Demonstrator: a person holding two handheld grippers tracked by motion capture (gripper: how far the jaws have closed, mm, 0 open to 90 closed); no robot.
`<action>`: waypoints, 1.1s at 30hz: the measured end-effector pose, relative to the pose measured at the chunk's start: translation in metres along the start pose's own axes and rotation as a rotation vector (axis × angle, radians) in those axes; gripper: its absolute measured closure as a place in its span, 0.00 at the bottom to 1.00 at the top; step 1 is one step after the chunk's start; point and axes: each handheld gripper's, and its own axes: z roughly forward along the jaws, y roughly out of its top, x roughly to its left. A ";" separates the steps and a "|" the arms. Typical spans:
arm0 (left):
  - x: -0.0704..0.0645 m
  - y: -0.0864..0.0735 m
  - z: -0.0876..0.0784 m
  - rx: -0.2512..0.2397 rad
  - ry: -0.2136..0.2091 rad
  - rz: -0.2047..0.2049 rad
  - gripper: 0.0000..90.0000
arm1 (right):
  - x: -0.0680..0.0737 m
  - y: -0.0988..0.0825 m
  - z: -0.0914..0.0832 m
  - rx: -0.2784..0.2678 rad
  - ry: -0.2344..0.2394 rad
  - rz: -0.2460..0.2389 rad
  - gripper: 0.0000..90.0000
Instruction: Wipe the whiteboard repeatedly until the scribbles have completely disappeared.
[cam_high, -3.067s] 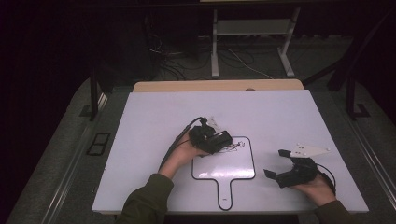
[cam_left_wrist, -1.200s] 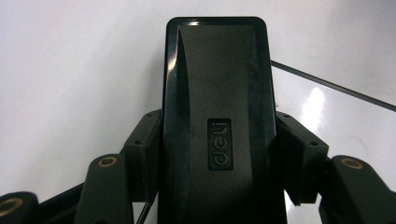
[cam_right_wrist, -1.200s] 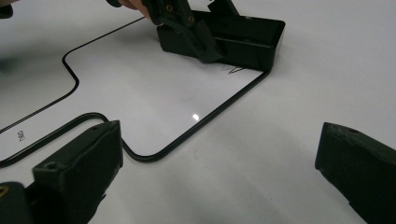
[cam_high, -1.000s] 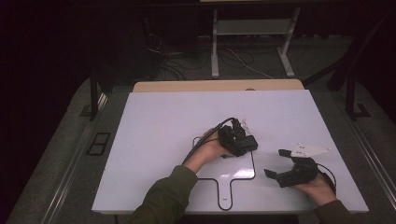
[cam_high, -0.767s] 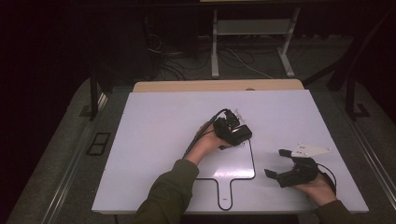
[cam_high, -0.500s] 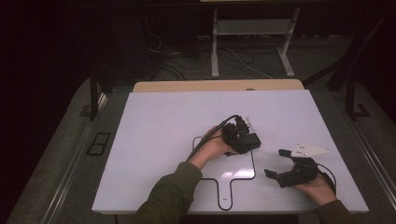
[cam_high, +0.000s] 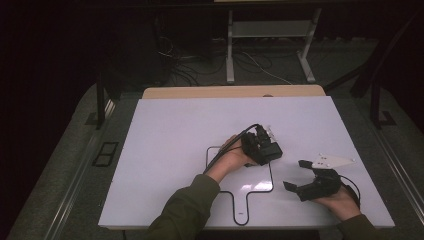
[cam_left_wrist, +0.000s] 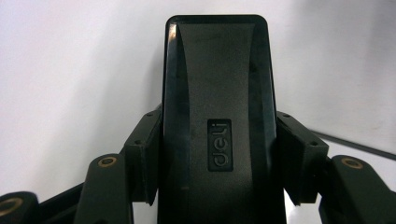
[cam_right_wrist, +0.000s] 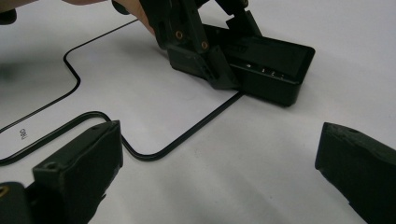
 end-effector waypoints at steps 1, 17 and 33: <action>0.004 -0.001 0.000 -0.007 0.010 -0.020 0.44 | 0.000 0.000 0.000 0.002 0.000 0.001 0.00; 0.018 -0.009 -0.004 -0.016 0.038 -0.054 0.44 | 0.000 0.000 0.000 0.000 0.000 0.001 0.00; 0.026 -0.012 -0.003 -0.064 0.007 -0.111 0.44 | 0.001 0.000 0.000 0.004 0.005 -0.003 0.00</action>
